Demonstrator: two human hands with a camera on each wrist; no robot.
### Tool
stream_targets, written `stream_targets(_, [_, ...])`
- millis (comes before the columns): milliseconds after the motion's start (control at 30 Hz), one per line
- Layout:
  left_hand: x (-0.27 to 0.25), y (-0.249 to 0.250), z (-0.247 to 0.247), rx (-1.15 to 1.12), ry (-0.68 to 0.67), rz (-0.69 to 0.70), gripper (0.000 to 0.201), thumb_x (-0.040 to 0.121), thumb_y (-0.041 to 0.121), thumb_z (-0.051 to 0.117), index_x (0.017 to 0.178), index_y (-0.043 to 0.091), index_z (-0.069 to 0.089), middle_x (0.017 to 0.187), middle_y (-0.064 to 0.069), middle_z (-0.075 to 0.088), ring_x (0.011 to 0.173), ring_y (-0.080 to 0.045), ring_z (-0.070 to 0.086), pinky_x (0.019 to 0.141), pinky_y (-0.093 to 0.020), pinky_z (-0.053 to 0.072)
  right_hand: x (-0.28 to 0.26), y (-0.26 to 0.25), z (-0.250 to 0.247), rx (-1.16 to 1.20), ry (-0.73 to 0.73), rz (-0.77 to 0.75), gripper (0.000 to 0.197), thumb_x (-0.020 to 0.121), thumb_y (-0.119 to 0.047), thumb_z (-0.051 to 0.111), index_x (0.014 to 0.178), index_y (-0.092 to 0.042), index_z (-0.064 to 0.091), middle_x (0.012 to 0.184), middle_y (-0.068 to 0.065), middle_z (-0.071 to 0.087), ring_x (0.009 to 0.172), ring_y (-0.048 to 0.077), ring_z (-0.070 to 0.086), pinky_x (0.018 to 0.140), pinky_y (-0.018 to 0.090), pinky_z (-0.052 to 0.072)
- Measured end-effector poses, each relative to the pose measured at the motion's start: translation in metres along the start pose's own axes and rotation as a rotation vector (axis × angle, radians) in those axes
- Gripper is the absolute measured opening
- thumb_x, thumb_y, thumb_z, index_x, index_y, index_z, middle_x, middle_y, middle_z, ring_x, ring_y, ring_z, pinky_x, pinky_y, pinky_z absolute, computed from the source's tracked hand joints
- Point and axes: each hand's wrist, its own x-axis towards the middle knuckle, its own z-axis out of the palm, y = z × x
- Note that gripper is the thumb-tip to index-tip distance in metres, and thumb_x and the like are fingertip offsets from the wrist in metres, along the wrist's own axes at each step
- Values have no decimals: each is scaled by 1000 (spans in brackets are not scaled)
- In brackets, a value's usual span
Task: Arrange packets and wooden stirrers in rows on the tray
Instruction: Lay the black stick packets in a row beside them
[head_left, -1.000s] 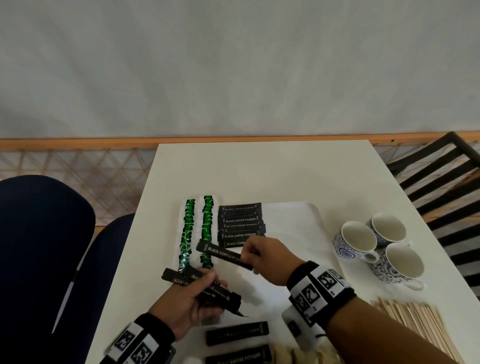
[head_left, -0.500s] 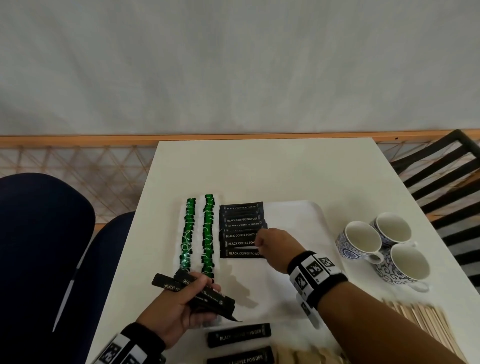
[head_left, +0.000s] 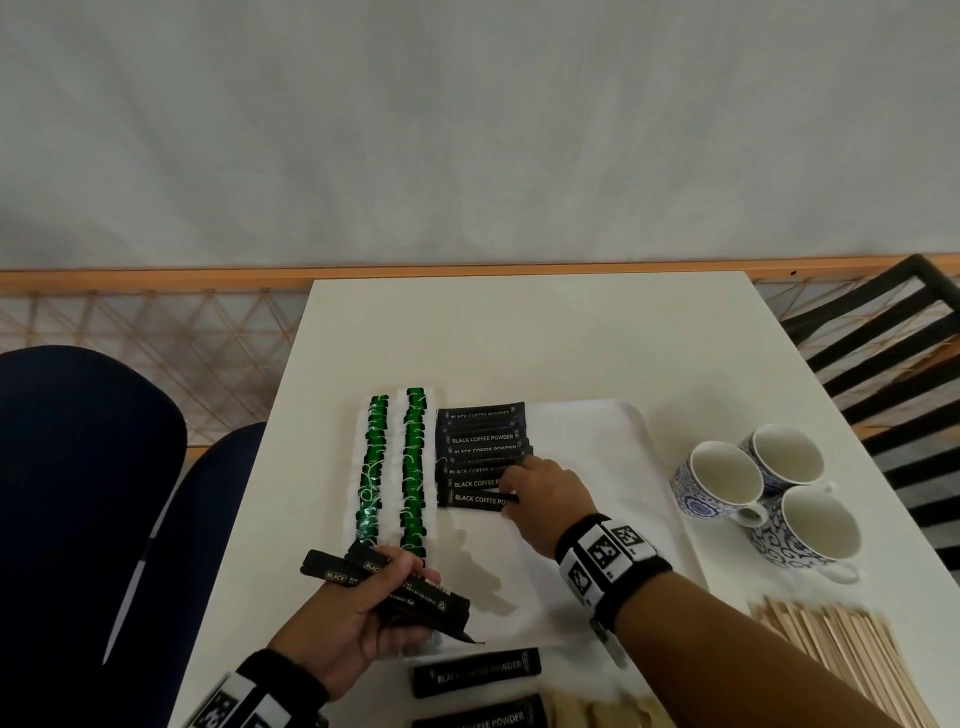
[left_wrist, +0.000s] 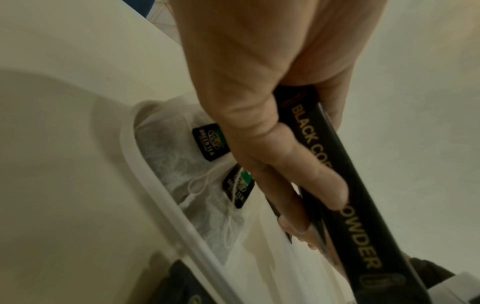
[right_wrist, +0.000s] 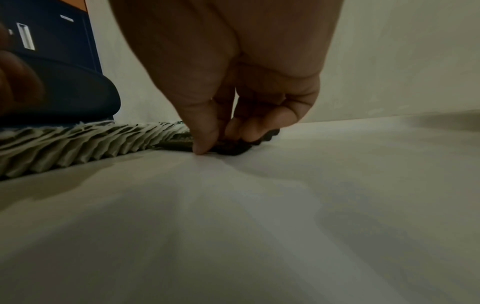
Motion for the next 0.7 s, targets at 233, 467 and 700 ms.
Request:
stream_targets(233, [2,-1,0,4,7,7,21,76,14,64,94,3,61,104,-27,68,84,-34,71,52,-40,60,-1,-1,0,0,66,-11,22,89,-30,60,109,-22,55,113,-2,53,103,20,50,89,35,43])
stream_targets(467, [5,2,0,-18,-66,29,25,71,-2,61,96,-1,60,99,-24,69,82,-35,71,52,-36,59,4,-3,-1,-18,85,-16,23,89,-31,60,109,-23,52,114,-2,52,102,21,50,88,36,41])
stream_targets(700, [9,4,5,-31,-82,35,28,79,-5,55,106,-4,62,102,-26,69,81,-35,71,54,-35,60,0,-7,-7,19,86,-6,27,88,-33,61,111,-25,50,114,-3,49,100,19,49,89,34,41])
